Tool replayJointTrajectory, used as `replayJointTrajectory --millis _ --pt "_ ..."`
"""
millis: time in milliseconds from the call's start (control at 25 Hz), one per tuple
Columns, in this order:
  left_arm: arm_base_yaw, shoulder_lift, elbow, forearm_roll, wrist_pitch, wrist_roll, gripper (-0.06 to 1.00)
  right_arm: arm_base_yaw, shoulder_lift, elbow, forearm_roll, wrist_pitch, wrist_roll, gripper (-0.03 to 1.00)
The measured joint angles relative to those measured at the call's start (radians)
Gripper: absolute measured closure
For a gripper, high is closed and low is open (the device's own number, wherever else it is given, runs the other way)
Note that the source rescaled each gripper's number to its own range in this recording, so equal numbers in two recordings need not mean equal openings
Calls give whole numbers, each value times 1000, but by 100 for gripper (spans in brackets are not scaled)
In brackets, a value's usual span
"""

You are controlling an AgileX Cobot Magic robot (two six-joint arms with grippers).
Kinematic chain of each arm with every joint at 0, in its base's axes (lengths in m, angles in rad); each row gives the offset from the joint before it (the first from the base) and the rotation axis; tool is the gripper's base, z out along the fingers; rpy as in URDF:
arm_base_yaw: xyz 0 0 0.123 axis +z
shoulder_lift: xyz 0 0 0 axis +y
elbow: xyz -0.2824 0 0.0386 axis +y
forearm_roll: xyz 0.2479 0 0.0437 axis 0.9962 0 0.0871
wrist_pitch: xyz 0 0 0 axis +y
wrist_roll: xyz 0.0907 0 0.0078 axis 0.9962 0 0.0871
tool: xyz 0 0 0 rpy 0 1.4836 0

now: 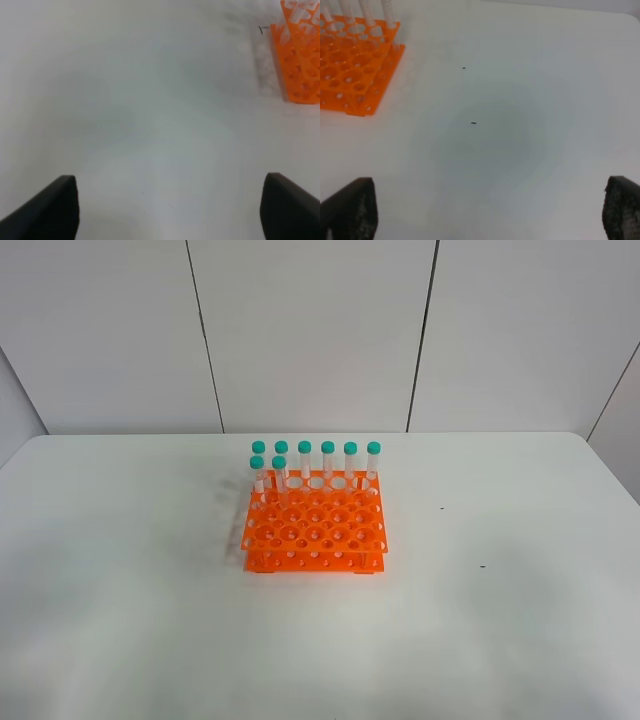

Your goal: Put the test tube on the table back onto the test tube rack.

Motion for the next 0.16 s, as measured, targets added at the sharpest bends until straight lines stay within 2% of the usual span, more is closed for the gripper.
replayJointTrajectory --millis 160 --pt "0 0 0 0 0 0 -6 0 0 0 0 0 0 -3"
